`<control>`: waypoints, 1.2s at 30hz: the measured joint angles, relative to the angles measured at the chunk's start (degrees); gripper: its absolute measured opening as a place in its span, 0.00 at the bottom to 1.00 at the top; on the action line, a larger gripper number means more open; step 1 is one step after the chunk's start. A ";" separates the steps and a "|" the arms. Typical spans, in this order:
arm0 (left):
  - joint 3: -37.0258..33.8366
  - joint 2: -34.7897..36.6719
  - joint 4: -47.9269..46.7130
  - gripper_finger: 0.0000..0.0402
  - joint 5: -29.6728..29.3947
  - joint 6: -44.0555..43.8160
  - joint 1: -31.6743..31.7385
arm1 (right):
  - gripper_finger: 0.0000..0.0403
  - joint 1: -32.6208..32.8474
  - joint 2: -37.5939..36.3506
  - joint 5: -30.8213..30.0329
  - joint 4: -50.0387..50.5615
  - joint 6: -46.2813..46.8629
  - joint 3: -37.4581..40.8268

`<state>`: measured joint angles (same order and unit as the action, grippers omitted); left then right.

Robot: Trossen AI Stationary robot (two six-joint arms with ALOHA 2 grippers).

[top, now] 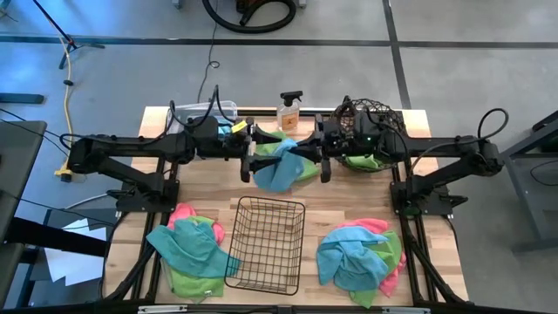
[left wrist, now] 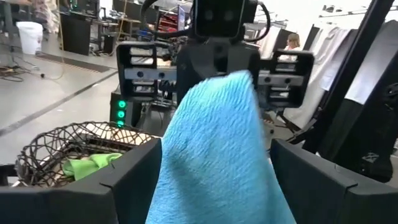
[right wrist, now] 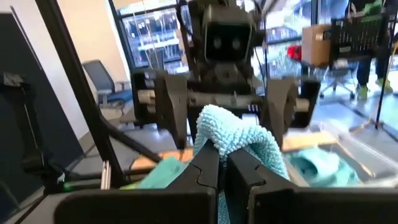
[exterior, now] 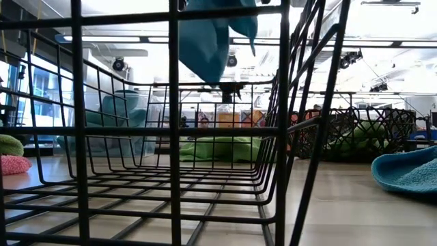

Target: Sort microfiber towel by color & place in baskets

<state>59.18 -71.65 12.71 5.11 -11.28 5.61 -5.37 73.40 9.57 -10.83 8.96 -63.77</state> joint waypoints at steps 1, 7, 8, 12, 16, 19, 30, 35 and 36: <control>0.00 -0.30 0.28 0.73 -0.26 -0.01 0.00 | 0.00 0.00 0.04 0.01 -0.66 0.06 0.00; 0.00 -2.34 0.74 0.73 -0.31 -0.87 0.00 | 0.00 0.00 0.44 0.01 -1.56 1.07 0.02; -0.02 -2.86 0.83 0.73 -0.31 -1.70 0.00 | 0.00 0.00 0.57 0.01 -1.58 1.14 0.02; -0.02 -4.27 1.50 0.73 -0.30 -2.05 0.00 | 0.00 0.04 0.72 0.03 -1.62 1.26 0.02; -0.02 -5.43 1.74 0.64 -0.33 -2.70 0.00 | 0.00 0.15 0.70 0.03 -1.45 1.26 0.04; -0.02 -5.49 1.92 0.47 -0.61 -3.45 0.15 | 0.00 0.15 0.70 0.54 -1.26 2.06 0.04; -0.09 -1.44 -6.54 0.01 0.53 -1.09 2.73 | 0.24 0.15 -1.41 -3.98 6.09 4.10 0.09; -0.09 6.30 -18.49 0.01 -1.69 1.63 4.87 | 0.45 0.11 -6.55 -8.73 12.23 2.59 0.09; -0.09 8.17 -20.98 0.01 -3.46 2.32 5.37 | 0.48 0.11 -7.68 -10.34 13.36 2.50 0.09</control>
<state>59.09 -63.49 -8.26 1.64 -8.95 10.97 -5.26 65.72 -0.77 2.54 11.46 -63.68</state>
